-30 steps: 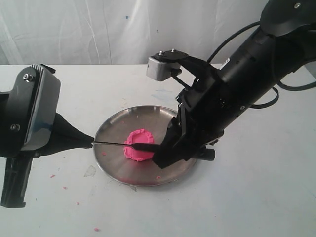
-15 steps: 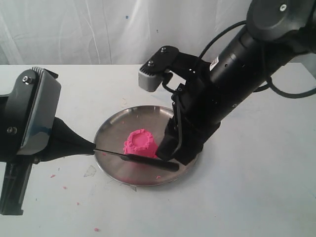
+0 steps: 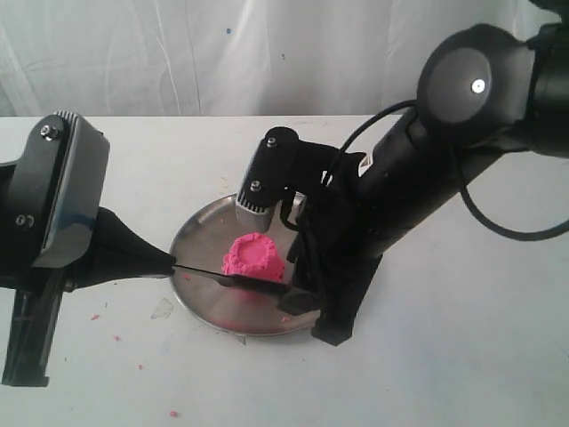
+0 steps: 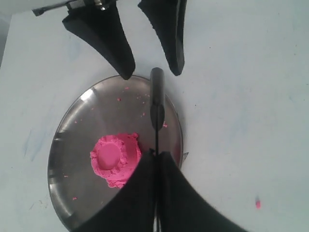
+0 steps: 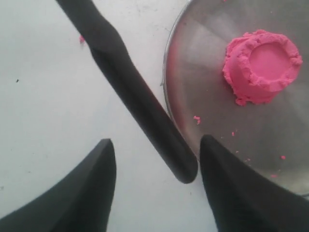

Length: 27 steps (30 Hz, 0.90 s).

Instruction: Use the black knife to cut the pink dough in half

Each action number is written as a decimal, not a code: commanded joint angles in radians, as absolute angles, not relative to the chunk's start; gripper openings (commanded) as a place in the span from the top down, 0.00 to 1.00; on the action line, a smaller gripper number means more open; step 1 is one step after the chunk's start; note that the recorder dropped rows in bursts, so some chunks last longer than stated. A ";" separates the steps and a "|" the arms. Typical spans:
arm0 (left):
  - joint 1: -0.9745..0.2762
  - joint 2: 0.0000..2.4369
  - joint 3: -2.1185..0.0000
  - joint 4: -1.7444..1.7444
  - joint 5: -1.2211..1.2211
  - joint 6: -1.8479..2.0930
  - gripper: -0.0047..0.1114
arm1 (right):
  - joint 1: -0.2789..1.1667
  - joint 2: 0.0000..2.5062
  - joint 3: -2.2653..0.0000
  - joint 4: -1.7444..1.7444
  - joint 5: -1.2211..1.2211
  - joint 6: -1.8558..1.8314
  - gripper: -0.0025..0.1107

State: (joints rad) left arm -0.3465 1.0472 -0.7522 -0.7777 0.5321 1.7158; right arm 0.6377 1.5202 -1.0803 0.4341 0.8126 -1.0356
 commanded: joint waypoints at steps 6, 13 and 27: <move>-0.352 1.035 -0.757 -0.830 0.538 1.702 0.96 | 0.639 1.478 -1.020 0.512 0.666 -1.143 0.54; -0.352 1.035 -0.757 -0.858 0.525 1.703 0.96 | 0.639 1.478 -1.020 0.544 0.656 -1.181 0.54; -0.352 1.035 -0.758 -0.907 0.523 1.703 0.96 | 0.639 1.506 -1.020 0.544 0.626 -1.188 0.54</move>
State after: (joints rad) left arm -0.3465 1.0472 -0.7522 -0.8592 0.5123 1.7120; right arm 0.6377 1.4936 -1.0251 0.5374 0.6397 -1.1742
